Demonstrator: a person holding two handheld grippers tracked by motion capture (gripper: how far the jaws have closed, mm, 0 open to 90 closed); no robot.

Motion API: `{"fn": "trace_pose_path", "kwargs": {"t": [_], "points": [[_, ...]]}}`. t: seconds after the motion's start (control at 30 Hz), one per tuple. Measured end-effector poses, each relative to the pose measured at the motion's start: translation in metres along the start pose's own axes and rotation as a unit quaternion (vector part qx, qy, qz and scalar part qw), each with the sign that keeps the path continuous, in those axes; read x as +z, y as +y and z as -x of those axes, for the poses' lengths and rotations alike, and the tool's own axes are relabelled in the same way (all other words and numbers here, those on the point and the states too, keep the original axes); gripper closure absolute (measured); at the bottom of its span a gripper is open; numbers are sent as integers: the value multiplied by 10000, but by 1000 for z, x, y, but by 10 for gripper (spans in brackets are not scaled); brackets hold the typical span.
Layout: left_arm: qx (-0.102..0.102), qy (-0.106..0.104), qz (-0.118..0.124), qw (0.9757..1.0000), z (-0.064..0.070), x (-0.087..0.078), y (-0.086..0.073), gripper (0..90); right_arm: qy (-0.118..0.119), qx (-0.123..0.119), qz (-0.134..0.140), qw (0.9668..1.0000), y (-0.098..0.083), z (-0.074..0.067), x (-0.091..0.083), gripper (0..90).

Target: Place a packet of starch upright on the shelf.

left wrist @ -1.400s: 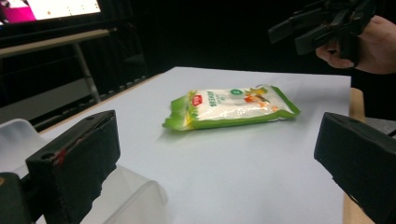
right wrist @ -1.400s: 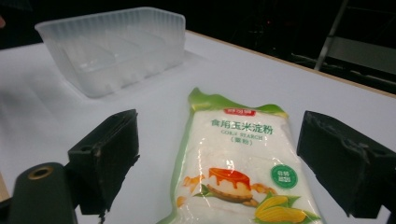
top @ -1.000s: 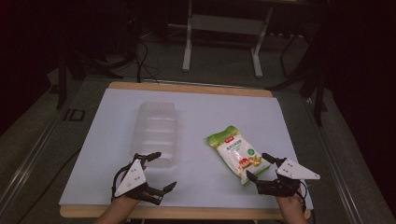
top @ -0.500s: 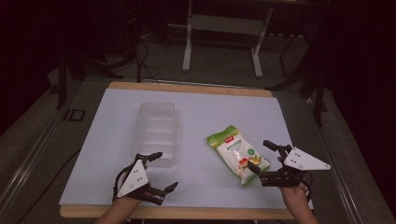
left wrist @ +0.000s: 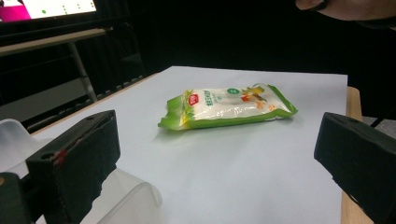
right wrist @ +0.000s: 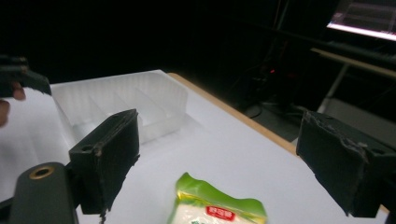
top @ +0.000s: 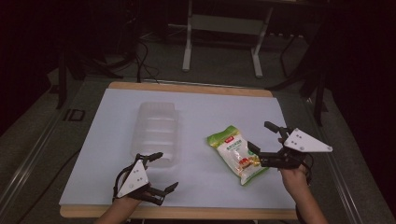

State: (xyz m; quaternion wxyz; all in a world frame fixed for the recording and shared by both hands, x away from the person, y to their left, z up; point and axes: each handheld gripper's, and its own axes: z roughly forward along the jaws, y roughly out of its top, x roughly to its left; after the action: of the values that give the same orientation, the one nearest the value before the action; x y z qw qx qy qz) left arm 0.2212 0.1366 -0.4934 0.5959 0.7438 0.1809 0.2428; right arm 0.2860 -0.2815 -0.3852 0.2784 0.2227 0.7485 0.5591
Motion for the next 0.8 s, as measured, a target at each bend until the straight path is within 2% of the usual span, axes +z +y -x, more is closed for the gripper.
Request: {"fn": "trace_pose_path", "kwargs": {"t": [0.2,0.37,0.4,0.47,0.57,0.7,0.8], "points": [[33,-19,-18,10000,0,0,0,5,-18,91,-24,10000,4,16,17,113],[37,-44,-44,10000,0,1,0,5,84,370,-82,9992,3,29,30,109],[41,-67,-68,9999,0,1,-1,5,37,419,-84,9991,3,31,33,109],[60,-76,-86,9999,1,2,-1,5,-204,527,-161,9983,2,34,39,109],[85,-92,-104,9999,2,2,-1,5,-149,566,-203,9981,-3,41,45,109],[109,-103,-121,9998,2,3,-1,5,-213,569,-506,9969,-10,49,56,109],[126,-110,-125,9998,2,3,-1,5,-103,725,-673,9950,-19,56,64,109]]}}
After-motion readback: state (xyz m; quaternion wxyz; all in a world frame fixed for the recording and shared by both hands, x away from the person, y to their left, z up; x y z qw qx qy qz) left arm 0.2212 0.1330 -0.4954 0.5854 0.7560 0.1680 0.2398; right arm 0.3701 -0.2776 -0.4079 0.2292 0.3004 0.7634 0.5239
